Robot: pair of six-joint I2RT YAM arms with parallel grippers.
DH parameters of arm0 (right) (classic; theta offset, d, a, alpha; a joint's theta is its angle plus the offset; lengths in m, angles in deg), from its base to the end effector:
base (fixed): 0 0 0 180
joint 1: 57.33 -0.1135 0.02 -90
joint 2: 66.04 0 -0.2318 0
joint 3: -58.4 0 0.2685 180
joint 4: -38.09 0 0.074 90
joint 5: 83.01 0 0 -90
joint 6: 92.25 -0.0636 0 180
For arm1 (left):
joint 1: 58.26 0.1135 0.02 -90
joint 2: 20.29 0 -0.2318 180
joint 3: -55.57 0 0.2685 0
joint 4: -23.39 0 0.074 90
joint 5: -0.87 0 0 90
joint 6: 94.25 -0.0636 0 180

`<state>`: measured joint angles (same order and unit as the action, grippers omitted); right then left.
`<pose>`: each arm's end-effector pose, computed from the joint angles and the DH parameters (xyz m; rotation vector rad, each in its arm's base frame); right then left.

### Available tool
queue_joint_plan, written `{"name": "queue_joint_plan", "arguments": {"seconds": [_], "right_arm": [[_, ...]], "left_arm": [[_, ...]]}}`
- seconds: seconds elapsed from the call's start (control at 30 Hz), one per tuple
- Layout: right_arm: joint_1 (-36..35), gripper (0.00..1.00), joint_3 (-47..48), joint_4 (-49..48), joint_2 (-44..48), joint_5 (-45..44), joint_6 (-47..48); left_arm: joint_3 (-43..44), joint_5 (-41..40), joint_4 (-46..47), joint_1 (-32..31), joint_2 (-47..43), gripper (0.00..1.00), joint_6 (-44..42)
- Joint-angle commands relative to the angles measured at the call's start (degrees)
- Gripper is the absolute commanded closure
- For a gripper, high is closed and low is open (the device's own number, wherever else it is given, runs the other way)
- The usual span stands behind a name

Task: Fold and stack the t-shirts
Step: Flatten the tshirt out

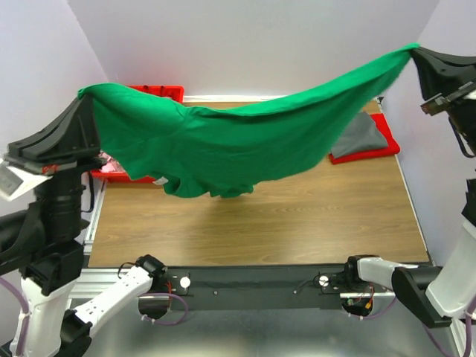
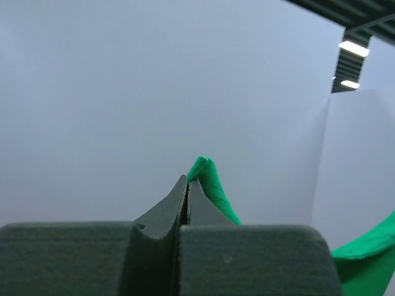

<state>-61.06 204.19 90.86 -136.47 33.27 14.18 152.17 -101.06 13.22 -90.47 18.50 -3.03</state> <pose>0.1291 0.0366 0.6420 -0.5981 1.0628 0.0762 0.0697 -0.0284 0.5866 0.0054 0.7705 -0.4777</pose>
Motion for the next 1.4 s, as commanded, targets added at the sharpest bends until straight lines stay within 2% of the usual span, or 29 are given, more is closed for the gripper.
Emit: {"name": "queue_joint_plan", "arguments": {"seconds": [0.0, 0.17, 0.37, 0.5, 0.6, 0.67, 0.83, 0.93, 0.97, 1.1, 1.23, 1.37], "right_arm": [[0.83, 1.0, 2.38, -2.41, -0.14, -5.45, -2.45], [1.62, 1.0, 6.86, -4.43, -0.93, -10.1, -2.98], [1.79, 1.0, 4.5, -5.75, -1.99, -12.92, -2.45], [1.79, 1.0, -0.87, -5.84, -2.34, -11.87, -2.71], [1.88, 1.0, -9.36, -6.02, -2.6, -8.98, -3.5], [1.79, 1.0, -13.85, -6.46, -3.04, -8.01, -3.59], [1.79, 1.0, -29.67, -11.09, -5.32, -1.61, -4.29], [1.88, 1.0, -39.87, -15.5, -9.18, 2.01, -3.77], [1.79, 1.0, -44.33, -16.9, -10.67, 3.41, -4.12], [1.71, 0.99, -50.69, -27.0, -19.11, 6.06, -6.22], [1.79, 1.0, -46.42, -28.87, -33.41, 5.36, -7.72], [1.79, 1.0, -40.61, -28.87, -41.95, 4.39, -9.65]], "left_arm": [[4.63, 7.25, 5.25, 0.3, -1.26, 1.0, 0.89], [9.56, 9.81, 6.39, 0.3, 0.5, 1.0, 1.95], [10.9, 8.68, 6.57, 0.39, 3.49, 1.0, 0.37], [4.3, 4.2, 7.27, 0.3, 2.61, 1.0, -0.95], [-6.73, -0.98, 10.16, 0.3, 0.86, 1.0, -2.34], [-11.15, -3.01, 11.23, 0.39, 0.5, 1.0, -2.79], [-24.76, -10.47, 15.09, 0.48, 3.83, 1.0, -4.29], [-30.76, -11.72, 18.33, 1.53, 9.45, 1.0, -4.29], [-31.81, -10.94, 19.13, 3.62, 13.21, 1.0, -2.9], [-32.88, -4.44, 21.25, 10.29, 25.52, 1.0, 1.41], [-27.46, 1.97, 21.08, 15.93, 38.8, 1.0, 3.61], [-19.27, 6.38, 17.83, 19.89, 51.88, 1.0, 5.2]]}}
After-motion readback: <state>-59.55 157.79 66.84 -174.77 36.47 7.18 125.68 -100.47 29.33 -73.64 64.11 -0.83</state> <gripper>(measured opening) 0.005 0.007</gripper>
